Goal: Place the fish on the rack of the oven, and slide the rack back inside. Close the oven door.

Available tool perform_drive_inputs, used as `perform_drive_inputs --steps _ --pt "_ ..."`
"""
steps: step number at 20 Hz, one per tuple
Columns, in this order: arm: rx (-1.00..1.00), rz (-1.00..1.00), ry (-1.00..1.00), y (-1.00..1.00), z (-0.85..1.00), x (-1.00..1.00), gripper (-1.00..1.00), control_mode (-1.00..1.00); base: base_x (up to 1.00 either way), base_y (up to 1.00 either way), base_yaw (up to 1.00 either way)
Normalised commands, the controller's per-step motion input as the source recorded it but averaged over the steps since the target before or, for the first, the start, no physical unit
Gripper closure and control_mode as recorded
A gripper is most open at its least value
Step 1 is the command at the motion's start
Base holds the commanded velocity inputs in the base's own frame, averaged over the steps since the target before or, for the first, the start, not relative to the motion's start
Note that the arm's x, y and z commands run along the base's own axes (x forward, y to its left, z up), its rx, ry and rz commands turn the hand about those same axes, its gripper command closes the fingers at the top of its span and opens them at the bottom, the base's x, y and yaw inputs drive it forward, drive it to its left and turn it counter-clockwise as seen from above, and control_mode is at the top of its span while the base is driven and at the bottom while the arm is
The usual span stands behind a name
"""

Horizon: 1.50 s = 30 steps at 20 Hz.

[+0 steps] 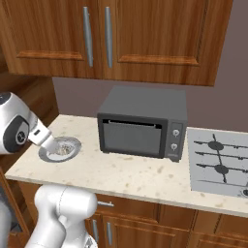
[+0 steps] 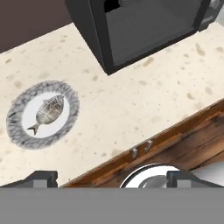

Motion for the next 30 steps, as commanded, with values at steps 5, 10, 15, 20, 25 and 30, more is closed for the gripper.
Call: perform_drive_inputs --steps 5,10,15,20,25,30 --pt "0.13 -0.15 0.03 0.33 -0.20 0.00 -1.00 -1.00 0.00 0.00 0.00" --pt "0.18 -0.08 0.14 0.23 -0.27 0.09 -1.00 -1.00 0.00 0.00 0.00" --pt "0.16 -0.01 0.12 0.07 -0.35 0.32 -1.00 -1.00 0.00 0.00 0.00" --pt "0.08 0.00 0.15 0.04 -0.52 0.61 -1.00 -1.00 0.00 0.00 0.00" --pt "0.09 0.00 0.14 0.18 -0.58 0.84 -1.00 -1.00 0.00 0.00 0.00" --pt "0.10 0.00 0.05 0.27 -0.51 0.77 -1.00 -1.00 0.00 0.00 0.00"
